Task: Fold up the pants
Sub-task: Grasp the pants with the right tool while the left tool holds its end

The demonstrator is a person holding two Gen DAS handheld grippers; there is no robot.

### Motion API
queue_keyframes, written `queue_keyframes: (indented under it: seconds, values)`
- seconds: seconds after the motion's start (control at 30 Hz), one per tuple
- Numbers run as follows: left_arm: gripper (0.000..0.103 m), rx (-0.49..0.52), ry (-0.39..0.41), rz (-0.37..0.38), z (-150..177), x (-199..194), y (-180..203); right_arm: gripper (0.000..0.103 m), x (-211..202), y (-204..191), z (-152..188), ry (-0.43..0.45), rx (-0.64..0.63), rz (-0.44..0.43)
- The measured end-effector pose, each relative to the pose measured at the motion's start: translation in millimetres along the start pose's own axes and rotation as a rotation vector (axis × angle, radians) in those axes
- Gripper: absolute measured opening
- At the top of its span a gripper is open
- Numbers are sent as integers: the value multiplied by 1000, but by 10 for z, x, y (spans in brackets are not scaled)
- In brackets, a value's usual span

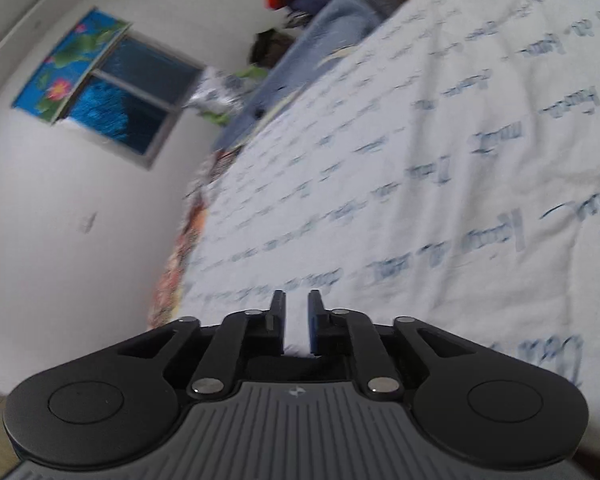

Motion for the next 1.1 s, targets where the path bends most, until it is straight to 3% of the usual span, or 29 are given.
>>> queue_keyframes:
  seconds: [0.03, 0.07, 0.1, 0.17, 0.27, 0.33, 0.37, 0.4, 0.43, 0.47, 0.5, 0.53, 0.6, 0.67, 0.73, 0.87, 0.93, 1.0, 1.07, 1.1]
  values:
    - [46, -41, -2, -17, -64, 26, -82, 42, 38, -46, 72, -35, -1, -4]
    - [56, -93, -8, -31, -126, 73, -183, 52, 98, -68, 137, -64, 0, 2]
    - [58, -147, -19, -48, -188, 127, -288, 60, 132, -73, 176, -74, -13, 14]
    - [60, -243, -68, -24, -271, 258, -441, 60, 198, -28, 241, -86, -35, 60]
    - [65, -311, -114, 65, -400, 424, -497, 60, 370, 13, 327, -155, 20, -14]
    - [67, -343, -111, 98, -508, 516, -538, 57, 464, 99, 331, -157, 11, 42]
    - [61, -384, -101, 100, -543, 546, -584, 55, 496, 174, 293, -143, 4, 66]
    - [32, -412, -98, 74, -562, 578, -653, 46, 508, 245, 258, -125, 11, 57]
    - [25, -420, -107, 25, -568, 616, -735, 32, 492, 316, 216, -100, 27, 45]
    - [23, -416, -114, 23, -560, 635, -774, 22, 492, 398, 188, -84, 44, 44]
    - [20, -404, -105, 26, -546, 616, -791, 6, 497, 474, 180, -76, 56, 49]
    - [20, -361, -93, 4, -531, 583, -770, 0, 502, 536, 196, -65, 56, 43]
    - [19, -272, -50, -49, -508, 470, -700, 0, 444, 559, 278, -19, -10, -2]
    - [19, -207, 1, -75, -501, 359, -629, 0, 439, 507, 321, 2, -73, 22]
    - [22, -143, -10, -105, -459, 472, -629, 0, 468, 482, 325, 4, -92, 43]
    - [40, -138, -18, -40, -451, 433, -599, 0, 421, 498, 308, 16, -56, 24]
    - [41, -148, 0, -44, -447, 313, -614, 4, 330, 457, 310, 34, 9, 48]
    - [51, -162, 39, -71, -446, 122, -658, 7, 92, 401, 370, 86, 73, 26]
    - [52, -141, 105, -95, -479, -85, -622, 10, -186, 262, 548, 152, 56, -34]
    - [52, -121, 138, -101, -507, -171, -555, 19, -297, 234, 666, 173, 57, -52]
Point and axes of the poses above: each gripper's, at about its wrist camera, not at the fingertips, and x roughly the way its jaws point, y to its right, z to its underside, the point moved 9 cm from there along x, roughly the way its jaws point, and after that the axes turned 11 degrees about -y, right-handed, at the moved point
